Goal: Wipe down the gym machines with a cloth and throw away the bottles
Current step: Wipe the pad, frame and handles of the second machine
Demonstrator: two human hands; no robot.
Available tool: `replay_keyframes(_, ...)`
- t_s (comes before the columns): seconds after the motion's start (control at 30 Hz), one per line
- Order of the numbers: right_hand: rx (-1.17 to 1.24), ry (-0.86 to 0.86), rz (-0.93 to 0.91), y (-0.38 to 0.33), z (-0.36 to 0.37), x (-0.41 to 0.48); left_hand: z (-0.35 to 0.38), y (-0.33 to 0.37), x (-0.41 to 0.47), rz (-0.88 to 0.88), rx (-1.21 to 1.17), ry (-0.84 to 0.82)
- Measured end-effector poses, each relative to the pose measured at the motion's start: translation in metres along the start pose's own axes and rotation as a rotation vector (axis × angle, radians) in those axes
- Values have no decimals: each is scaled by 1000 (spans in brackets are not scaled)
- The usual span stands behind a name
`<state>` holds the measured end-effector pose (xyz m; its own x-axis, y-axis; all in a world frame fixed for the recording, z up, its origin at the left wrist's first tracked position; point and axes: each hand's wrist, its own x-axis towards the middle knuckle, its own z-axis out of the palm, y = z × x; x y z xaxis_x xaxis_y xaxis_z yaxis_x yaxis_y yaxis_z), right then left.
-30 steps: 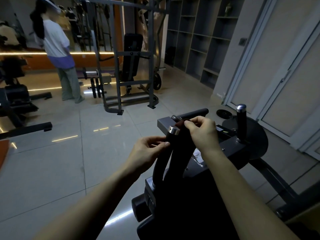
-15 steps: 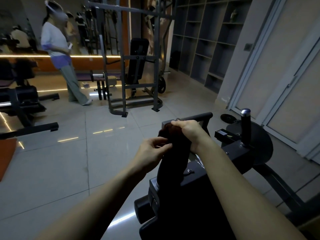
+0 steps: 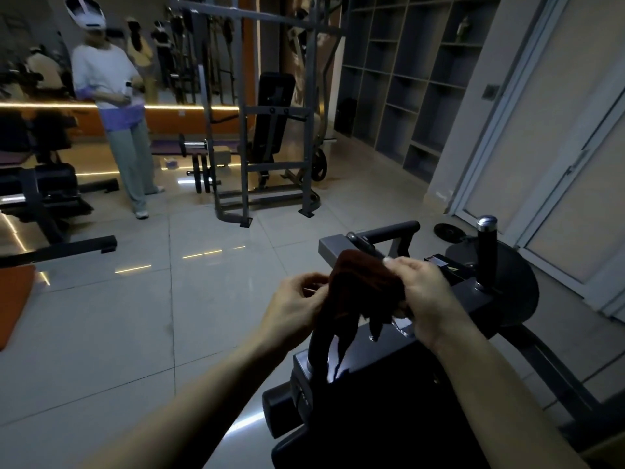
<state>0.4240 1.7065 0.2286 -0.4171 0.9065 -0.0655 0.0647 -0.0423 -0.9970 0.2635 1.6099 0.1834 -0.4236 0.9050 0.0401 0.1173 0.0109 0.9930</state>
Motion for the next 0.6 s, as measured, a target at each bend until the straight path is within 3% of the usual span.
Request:
replay_keyframes(0.1,70,-9,-131,-14,-3,-8,1,2,-11,109,-10,140)
replay_keyframes(0.2,26,-53,-97,-19,2,-17,-3,8,-20,77,240,-74)
replay_keyframes(0.27,78,-57,-16,-19,5,-23,-9,11,-19,26,376,-131)
replay_keyframes(0.33,118,-55,-17,-19,7,-26,-14,20,-20,-28,311,-188)
replay_keyframes(0.47,95,-38,-214,-28,17,-20,-13,30,-23,-176,0,-459)
replay_keyframes(0.6,38,23,-358,-38,17,-7,-10,35,-22,-72,90,-368)
